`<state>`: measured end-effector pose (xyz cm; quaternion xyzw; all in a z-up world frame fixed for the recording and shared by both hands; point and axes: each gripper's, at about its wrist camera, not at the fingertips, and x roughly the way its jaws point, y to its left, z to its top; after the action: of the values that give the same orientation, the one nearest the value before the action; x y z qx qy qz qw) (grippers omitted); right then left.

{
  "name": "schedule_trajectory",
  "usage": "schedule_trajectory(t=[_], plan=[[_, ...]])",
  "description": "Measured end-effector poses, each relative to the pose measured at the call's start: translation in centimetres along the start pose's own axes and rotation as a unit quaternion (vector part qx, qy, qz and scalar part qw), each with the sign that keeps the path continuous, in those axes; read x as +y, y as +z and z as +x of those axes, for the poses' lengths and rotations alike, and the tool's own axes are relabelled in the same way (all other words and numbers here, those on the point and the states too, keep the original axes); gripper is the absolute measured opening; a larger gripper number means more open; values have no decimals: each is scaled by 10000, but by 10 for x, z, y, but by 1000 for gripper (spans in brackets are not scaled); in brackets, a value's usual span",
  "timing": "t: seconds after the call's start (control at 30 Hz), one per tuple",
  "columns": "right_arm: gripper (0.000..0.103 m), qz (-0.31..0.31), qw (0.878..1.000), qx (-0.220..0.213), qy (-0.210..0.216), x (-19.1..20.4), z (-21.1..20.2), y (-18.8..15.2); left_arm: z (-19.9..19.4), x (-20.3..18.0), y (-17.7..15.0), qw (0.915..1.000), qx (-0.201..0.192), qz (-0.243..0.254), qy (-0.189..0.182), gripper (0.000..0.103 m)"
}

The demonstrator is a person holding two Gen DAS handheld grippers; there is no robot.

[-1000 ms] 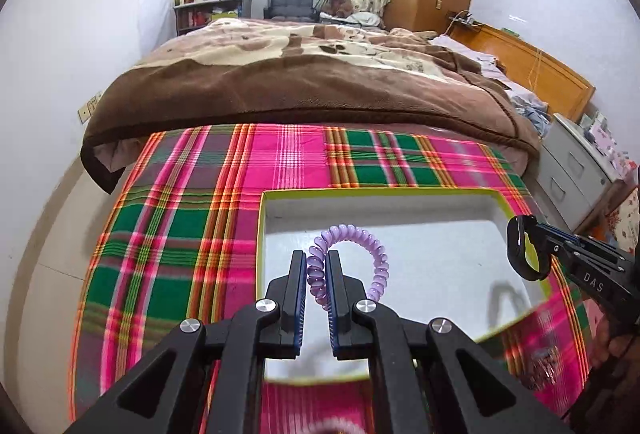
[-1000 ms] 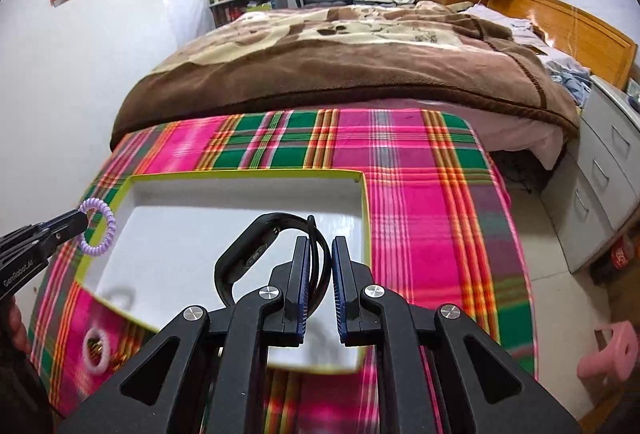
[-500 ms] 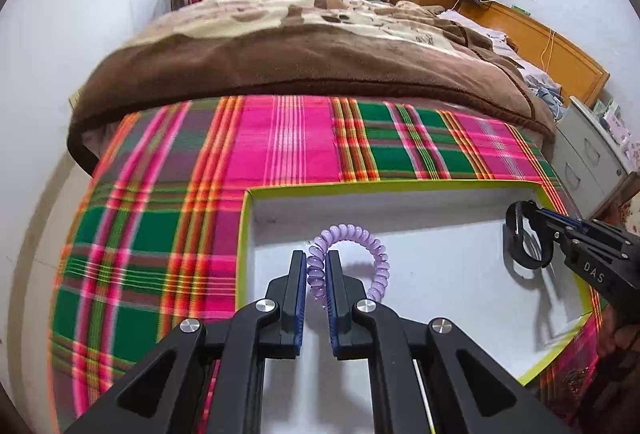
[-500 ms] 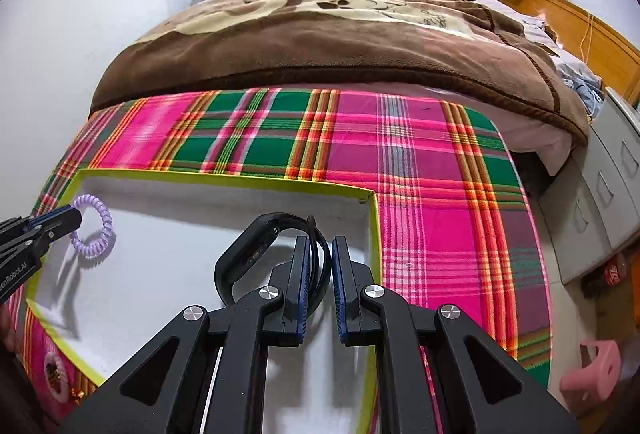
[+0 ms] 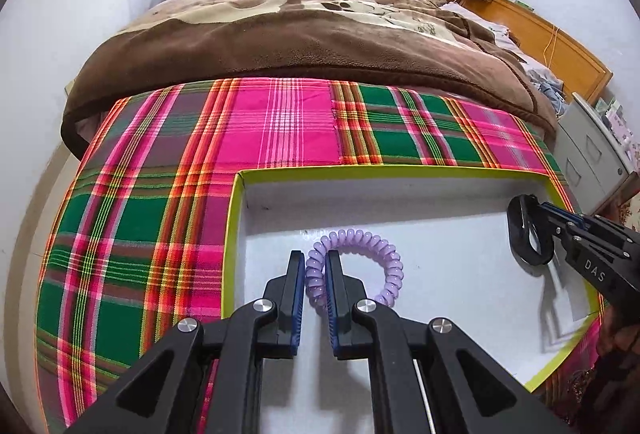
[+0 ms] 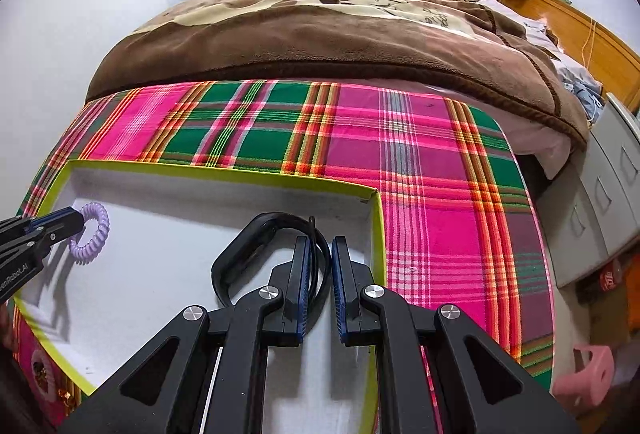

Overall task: Organize jewelry
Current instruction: 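Carry the purple coil with the left tool while the right tool carries the black band over the tray, then open the right tool to drop the black band while the left tool releases the purple coil in the tray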

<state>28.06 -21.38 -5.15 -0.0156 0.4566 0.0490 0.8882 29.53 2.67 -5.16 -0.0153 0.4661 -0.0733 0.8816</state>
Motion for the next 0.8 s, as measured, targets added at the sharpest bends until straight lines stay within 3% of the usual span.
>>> schedule_trajectory(t=[0.1,0.23,0.4,0.53,0.8], plan=[[11,-9,10000,-5,0,0,0,0,0,-1,0,10000,15,-6,27,12],[16,54,9999,-117,80,-2,-7,1,-4,-3,0,10000,-36,12,-53,30],[18,15,9994,-354,52,0,-26,-2,-23,-10,-6,9997,-229,75,-85,34],[38,-37,9974,-721,-35,5,-54,-7,-57,-18,-16,9979,-596,122,-233,40],[39,-126,9902,-1387,-85,19,-114,-26,-111,-31,-47,9945,-989,246,-227,40]])
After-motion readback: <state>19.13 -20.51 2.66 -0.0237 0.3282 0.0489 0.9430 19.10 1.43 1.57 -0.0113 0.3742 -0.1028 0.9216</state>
